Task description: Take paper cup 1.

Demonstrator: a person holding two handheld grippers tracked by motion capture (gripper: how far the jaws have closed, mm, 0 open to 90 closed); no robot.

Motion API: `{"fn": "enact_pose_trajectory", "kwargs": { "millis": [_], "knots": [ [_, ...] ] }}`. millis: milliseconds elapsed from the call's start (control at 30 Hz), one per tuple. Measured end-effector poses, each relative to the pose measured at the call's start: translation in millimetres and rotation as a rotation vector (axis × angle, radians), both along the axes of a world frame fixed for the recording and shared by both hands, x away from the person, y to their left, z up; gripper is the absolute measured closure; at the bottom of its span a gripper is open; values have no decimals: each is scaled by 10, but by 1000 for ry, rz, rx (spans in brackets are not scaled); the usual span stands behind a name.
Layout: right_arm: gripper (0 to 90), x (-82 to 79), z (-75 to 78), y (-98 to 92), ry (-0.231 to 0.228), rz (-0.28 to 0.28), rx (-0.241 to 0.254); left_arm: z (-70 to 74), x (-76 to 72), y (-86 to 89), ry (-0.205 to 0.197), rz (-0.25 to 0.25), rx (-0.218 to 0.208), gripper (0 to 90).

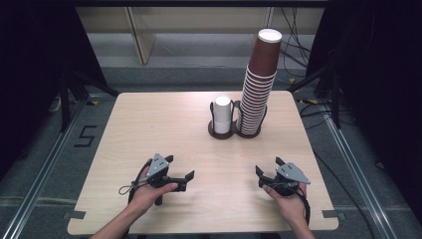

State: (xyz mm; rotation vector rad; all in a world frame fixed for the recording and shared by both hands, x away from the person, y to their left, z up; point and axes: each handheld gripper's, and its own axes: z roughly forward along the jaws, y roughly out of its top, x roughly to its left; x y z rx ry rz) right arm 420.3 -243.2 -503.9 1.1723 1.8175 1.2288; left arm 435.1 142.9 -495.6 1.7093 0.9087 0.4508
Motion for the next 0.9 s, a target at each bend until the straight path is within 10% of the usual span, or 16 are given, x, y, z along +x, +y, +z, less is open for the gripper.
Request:
{"fn": "enact_pose_trajectory", "kwargs": {
  "millis": [500,600,900],
  "knots": [
    [296,81,-8,125,1,98,-208,48,-24,69,-26,51,-10,4],
    [285,55,-2,200,27,56,-122,105,-30,81,-38,75,-19,6],
    [284,128,122,325,0,112,-66,320,147,18,-85,82,9,8]
  ]
}}
